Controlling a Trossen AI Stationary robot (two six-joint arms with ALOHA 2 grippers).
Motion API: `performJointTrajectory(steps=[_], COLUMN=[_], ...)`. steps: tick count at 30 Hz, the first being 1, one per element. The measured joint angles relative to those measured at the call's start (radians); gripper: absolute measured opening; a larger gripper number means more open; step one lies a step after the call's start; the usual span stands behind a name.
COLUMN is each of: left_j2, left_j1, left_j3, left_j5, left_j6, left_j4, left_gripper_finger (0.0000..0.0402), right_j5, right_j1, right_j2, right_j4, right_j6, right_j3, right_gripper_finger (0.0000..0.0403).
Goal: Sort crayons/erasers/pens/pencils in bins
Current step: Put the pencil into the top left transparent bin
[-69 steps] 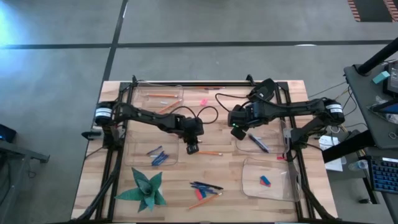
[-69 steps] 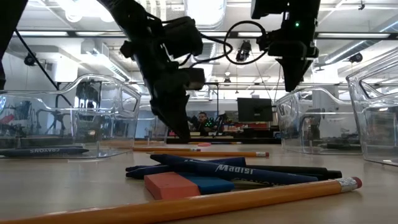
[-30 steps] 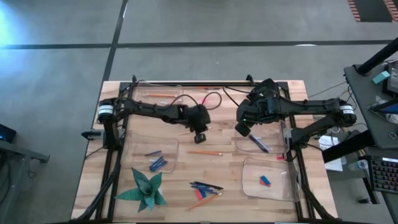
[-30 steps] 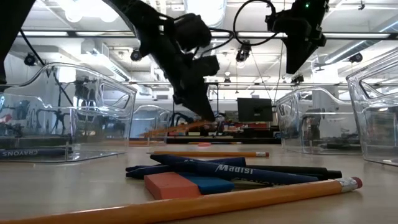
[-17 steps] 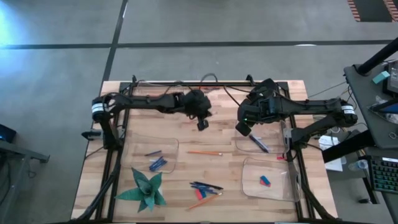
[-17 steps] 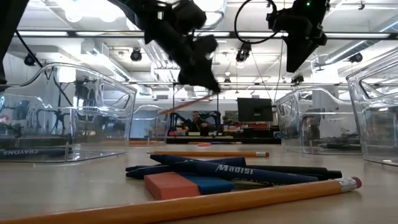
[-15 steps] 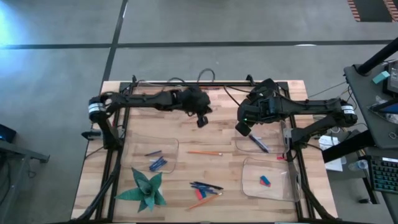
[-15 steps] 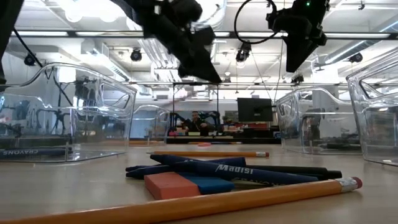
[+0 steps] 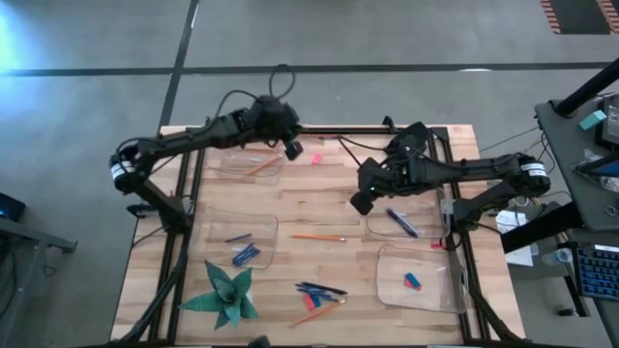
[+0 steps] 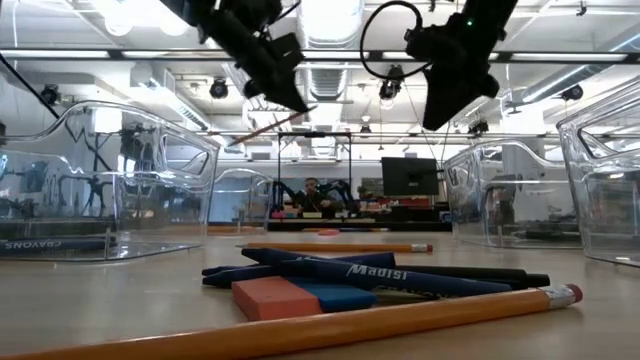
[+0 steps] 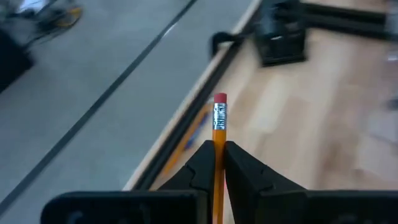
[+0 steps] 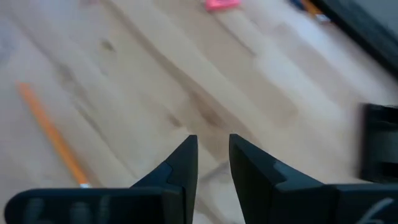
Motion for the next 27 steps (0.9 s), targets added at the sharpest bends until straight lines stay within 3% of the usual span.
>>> performJointTrajectory(steps=[4,10,19,27], left_j2=[-0.012,-0.012,-0.014,-0.015], left_j1=[0.063,0.122,0.162,0.167], left_j3=[-0.015,-0.11,-0.263,-0.314], left_j5=[-0.032,-0.041,-0.05,-0.074], left_j6=[0.019,0.021,0.029,0.149], left_j4=[-0.085,-0.134,-0.143,-0.124], left_gripper_finger=[0.0011,0.0011,0.0011,0.0011], right_j5=[-0.079,-0.099,-0.1,-0.146], right_j1=[0.001,0.015,0.041,0.05], right_j2=[0.001,0.038,0.129,0.205], right_j4=[0.184,0.402,0.409,0.404], right_j6=[-0.01,-0.059,-0.079,-0.13], right_j3=[-0.062,-0.126,-0.083,-0.021], right_gripper_finger=[0.0077,0.0076,0.007,0.0072])
